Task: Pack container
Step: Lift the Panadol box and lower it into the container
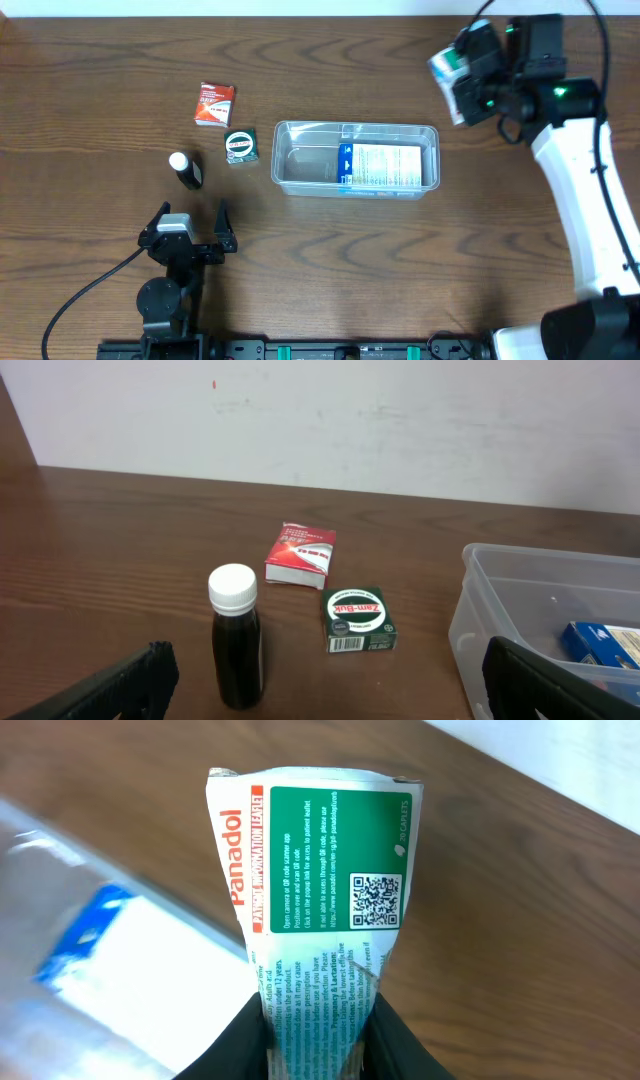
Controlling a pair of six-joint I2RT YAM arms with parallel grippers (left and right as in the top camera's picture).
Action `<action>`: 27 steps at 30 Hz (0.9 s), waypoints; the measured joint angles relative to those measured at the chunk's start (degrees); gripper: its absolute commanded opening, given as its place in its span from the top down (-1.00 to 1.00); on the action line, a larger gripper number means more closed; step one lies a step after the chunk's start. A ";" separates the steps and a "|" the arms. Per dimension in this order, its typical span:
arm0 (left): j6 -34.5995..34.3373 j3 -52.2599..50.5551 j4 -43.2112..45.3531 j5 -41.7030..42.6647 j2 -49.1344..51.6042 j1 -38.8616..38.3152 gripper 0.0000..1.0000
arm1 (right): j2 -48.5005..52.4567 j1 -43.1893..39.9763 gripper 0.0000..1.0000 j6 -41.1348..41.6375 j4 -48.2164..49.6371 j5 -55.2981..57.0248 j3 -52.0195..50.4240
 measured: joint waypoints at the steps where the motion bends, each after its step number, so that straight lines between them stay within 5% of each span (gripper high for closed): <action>1: 0.00 0.00 0.00 0.00 -0.02 0.00 -0.96 | -0.44 1.31 0.72 0.02 -0.90 -0.04 0.00; 12: 0.00 0.00 0.00 0.00 0.00 0.00 -0.96 | -1.01 10.32 0.62 -3.61 -10.73 -0.09 0.00; 27: 0.00 0.00 0.00 0.00 -0.02 0.00 -0.96 | 0.83 11.69 0.28 -31.10 -12.41 -1.20 -0.39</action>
